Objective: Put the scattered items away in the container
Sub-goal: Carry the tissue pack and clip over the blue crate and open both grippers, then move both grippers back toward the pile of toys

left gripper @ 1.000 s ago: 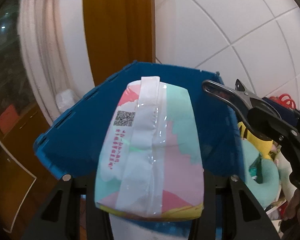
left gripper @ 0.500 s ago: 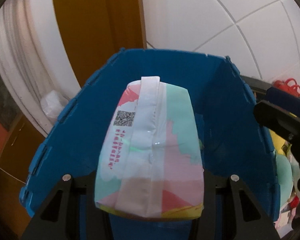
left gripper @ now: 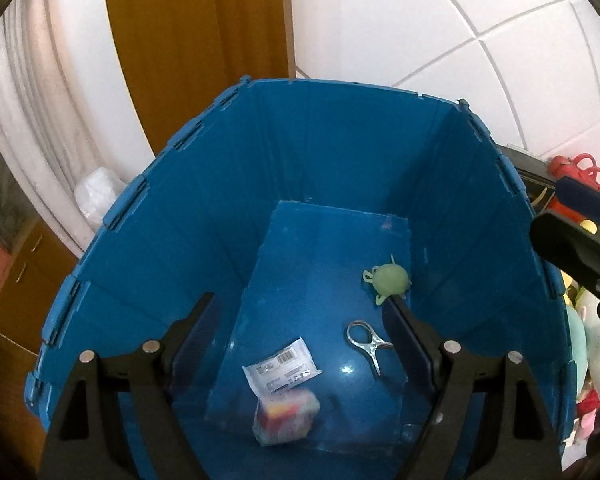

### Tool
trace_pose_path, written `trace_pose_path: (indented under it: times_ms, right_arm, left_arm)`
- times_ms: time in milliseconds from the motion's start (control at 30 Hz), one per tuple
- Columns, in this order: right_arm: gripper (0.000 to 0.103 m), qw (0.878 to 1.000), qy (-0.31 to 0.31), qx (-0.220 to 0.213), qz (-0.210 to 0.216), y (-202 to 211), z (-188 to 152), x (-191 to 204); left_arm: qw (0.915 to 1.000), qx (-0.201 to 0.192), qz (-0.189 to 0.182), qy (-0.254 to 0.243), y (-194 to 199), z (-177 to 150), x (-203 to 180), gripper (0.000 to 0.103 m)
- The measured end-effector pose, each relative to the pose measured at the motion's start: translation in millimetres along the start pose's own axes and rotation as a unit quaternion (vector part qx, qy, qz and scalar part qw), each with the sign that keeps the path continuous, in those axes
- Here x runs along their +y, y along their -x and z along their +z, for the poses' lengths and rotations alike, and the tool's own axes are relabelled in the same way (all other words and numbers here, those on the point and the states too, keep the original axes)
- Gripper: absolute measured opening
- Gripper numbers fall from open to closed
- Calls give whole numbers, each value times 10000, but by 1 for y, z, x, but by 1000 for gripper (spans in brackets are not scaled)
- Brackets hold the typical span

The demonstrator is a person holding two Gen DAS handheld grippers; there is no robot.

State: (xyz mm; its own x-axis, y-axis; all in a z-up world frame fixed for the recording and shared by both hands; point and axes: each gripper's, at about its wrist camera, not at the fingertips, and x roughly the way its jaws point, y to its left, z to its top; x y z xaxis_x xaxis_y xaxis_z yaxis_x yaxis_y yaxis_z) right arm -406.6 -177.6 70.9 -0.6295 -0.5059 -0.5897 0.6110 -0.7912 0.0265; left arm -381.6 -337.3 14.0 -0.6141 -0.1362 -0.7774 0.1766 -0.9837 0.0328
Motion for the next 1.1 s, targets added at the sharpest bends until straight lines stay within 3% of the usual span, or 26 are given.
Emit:
trace_pose_path:
  times_ms: [100, 167, 300, 767, 1100]
  right_arm:
    - [76, 10000, 12, 13, -48, 4, -4, 1]
    - [92, 10000, 29, -7, -69, 10, -6, 2]
    - [103, 9998, 17, -92, -147, 25, -12, 3]
    - [103, 9978, -440, -198, -464, 73, -53, -17]
    - [103, 9910, -1057, -331, -751, 144, -120, -70]
  left_arm:
    - [10000, -42, 22, 51, 5, -4, 2, 83]
    - [9999, -100, 45, 56, 12, -8, 1, 83]
    - [9997, -243, 52, 46, 30, -19, -5, 83]
    - [9985, -546, -3, -63, 71, -56, -44, 83]
    - [9937, -912, -523, -378, 112, -90, -116, 83]
